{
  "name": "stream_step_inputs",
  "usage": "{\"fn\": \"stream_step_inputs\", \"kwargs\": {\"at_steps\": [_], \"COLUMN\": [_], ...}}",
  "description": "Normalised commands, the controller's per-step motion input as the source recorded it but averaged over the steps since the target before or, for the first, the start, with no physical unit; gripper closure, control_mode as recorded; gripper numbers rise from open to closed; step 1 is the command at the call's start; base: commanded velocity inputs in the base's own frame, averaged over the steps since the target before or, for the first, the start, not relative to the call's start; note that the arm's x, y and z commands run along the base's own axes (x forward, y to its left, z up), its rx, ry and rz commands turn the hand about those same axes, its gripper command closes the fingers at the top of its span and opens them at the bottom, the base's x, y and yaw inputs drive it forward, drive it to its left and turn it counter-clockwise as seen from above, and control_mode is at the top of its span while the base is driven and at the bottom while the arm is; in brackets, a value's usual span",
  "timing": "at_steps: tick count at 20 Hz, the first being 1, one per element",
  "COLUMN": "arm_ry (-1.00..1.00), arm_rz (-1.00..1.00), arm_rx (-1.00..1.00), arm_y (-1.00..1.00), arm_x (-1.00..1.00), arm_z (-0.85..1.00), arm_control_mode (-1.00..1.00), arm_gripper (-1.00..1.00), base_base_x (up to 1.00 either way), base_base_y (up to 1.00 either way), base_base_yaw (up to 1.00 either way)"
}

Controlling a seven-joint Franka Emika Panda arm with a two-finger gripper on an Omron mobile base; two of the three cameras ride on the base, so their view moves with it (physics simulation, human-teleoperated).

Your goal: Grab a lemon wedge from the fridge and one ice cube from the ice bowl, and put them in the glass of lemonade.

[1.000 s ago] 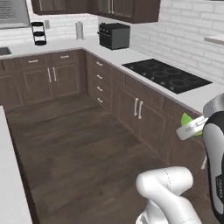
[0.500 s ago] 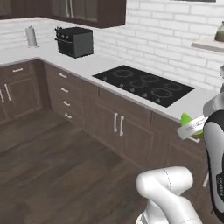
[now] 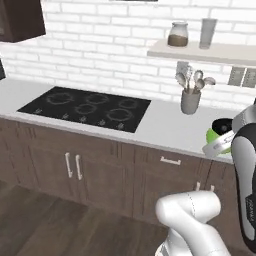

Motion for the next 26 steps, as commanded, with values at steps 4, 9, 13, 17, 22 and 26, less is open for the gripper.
{"fn": "stream_step_inputs", "kwargs": {"at_steps": [4,9,13,17,22,26], "arm_ry": [0.0,0.0,0.0,0.0,0.0,0.0], "arm_rz": [0.0,0.0,0.0,0.0,0.0,0.0], "arm_rx": [0.0,0.0,0.0,0.0,0.0,0.0], "arm_y": [0.0,0.0,0.0,0.0,0.0,0.0], "arm_x": [0.0,0.0,0.0,0.0,0.0,0.0], "arm_z": [0.0,0.0,0.0,0.0,0.0,0.0], "arm_control_mode": [1.0,1.0,1.0,1.0,1.0,1.0], "arm_gripper": [1.0,1.0,1.0,1.0,1.0,1.0], "base_base_x": [0.55,0.58,0.45,0.07,0.03,0.11], "base_base_y": [-0.18,-0.32,-0.07,-0.21,0.0,0.02], "base_base_yaw": [-0.71,-0.67,-0.69,-0.65,-0.57,-0.07]}}
